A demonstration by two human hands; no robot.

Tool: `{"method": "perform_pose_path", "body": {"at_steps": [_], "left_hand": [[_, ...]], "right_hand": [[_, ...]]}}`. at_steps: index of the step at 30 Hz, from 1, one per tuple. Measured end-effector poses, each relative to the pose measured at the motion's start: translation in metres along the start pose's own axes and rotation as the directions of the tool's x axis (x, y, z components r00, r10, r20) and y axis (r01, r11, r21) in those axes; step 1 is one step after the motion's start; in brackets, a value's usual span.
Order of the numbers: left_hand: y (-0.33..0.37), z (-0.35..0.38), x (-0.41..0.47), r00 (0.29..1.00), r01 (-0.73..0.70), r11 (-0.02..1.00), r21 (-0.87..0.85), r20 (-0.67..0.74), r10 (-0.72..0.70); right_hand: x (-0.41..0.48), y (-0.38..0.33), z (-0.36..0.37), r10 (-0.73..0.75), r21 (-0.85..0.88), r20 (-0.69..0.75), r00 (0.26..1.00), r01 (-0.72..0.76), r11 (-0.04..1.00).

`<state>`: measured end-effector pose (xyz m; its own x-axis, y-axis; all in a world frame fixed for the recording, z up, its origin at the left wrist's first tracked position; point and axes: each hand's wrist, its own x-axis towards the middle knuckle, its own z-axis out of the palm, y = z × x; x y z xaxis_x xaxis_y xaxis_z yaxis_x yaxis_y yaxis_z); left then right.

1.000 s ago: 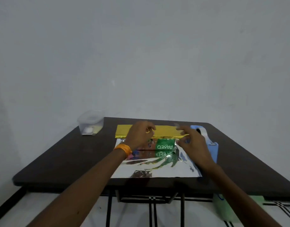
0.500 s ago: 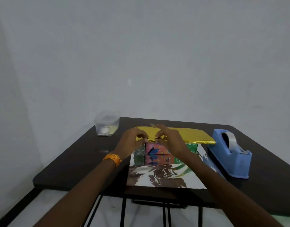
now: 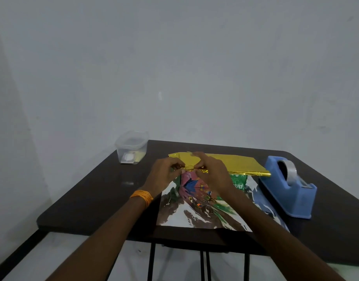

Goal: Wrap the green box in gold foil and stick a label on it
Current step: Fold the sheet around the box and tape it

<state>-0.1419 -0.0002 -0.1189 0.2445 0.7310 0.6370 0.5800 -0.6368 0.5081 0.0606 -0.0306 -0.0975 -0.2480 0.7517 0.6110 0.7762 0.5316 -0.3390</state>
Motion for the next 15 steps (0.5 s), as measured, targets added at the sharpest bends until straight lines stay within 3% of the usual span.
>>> {"method": "perform_pose_path", "body": {"at_steps": [6,11,15], "left_hand": [[-0.002,0.002,0.0,0.999,0.047,0.993,-0.106,-0.006,-0.048],[-0.004,0.002,0.002,0.998,0.067,0.988,-0.14,0.0,-0.068],[-0.006,0.002,0.002,0.997,0.083,0.983,-0.166,0.012,-0.082]], "right_hand": [[0.001,-0.002,-0.002,0.023,0.067,0.007,1.0,-0.024,0.997],[-0.013,-0.009,-0.012,-0.01,0.15,-0.138,0.99,0.031,0.988],[-0.015,-0.009,-0.013,0.048,0.0,0.119,0.992,-0.048,0.999]]}}
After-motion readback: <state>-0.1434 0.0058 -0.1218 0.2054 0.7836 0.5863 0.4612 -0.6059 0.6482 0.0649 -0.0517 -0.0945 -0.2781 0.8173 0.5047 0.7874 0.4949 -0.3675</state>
